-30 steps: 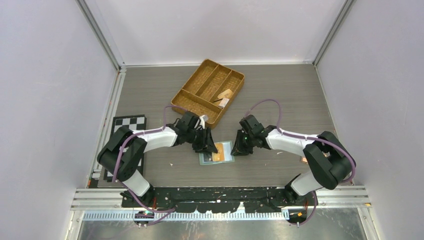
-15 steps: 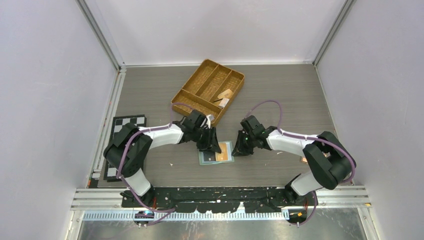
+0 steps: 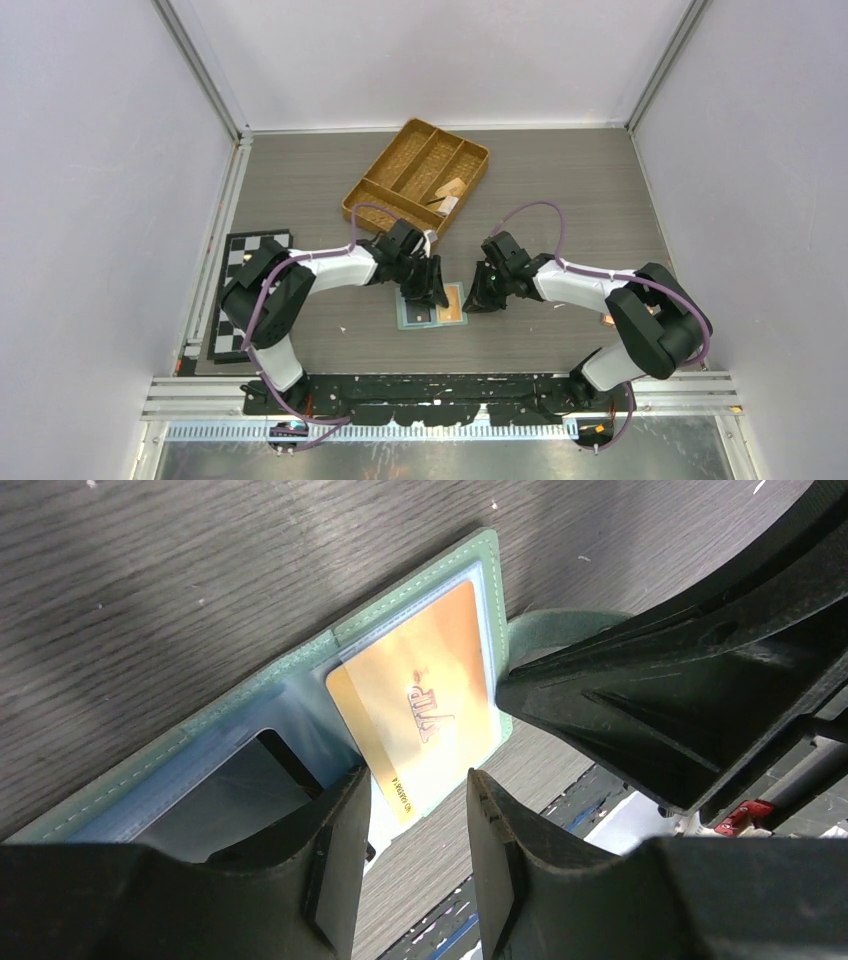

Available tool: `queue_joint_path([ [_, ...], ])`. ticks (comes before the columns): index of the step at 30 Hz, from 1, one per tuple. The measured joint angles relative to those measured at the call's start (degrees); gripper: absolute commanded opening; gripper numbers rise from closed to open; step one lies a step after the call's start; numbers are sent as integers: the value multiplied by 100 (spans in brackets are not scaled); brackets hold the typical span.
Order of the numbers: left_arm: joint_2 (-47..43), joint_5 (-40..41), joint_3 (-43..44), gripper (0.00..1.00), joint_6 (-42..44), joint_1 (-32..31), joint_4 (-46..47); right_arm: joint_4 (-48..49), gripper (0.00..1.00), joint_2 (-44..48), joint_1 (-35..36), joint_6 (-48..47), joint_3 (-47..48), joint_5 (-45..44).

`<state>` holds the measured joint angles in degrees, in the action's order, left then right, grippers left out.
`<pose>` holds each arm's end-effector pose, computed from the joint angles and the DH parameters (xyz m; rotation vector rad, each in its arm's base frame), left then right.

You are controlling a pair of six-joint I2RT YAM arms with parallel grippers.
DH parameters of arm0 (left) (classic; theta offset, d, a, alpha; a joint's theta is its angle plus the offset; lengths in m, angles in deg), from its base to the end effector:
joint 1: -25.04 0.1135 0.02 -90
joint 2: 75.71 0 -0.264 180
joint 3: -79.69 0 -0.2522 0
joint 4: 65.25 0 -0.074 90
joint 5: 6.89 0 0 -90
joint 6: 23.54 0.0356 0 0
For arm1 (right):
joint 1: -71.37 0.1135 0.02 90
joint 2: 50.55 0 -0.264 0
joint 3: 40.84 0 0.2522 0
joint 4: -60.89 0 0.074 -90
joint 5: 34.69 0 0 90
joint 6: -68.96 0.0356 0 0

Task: Put the credit cards into the card holder
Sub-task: Insert the credit card into the card holder.

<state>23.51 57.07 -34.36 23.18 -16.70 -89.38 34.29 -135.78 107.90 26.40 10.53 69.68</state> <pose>0.2360 -0.2315 0.1464 0.1538 2.8407 -1.0447 0.2044 0.1624 0.1417 0.1750 2.8204 0.7628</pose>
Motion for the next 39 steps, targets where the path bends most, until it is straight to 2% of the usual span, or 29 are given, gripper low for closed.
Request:
queue_joint_path([
  [7,11,46,2,43,-39,-68,52,2,15,2,0,15,0,0],
  [11,-90,168,-37,47,-37,-96,52,-4,23,46,0,20,0,-4],
  [18,-1156,678,-238,60,107,-118,-238,-26,25,514,0,31,0,28],
  [23,-1784,1095,-407,61,317,-39,-605,2,22,584,0,33,0,79],
  [30,-1810,1276,-861,61,433,273,-990,164,22,323,0,37,0,155],
  [39,-1694,1368,-973,61,533,426,-1088,299,22,7,0,37,0,205],
])
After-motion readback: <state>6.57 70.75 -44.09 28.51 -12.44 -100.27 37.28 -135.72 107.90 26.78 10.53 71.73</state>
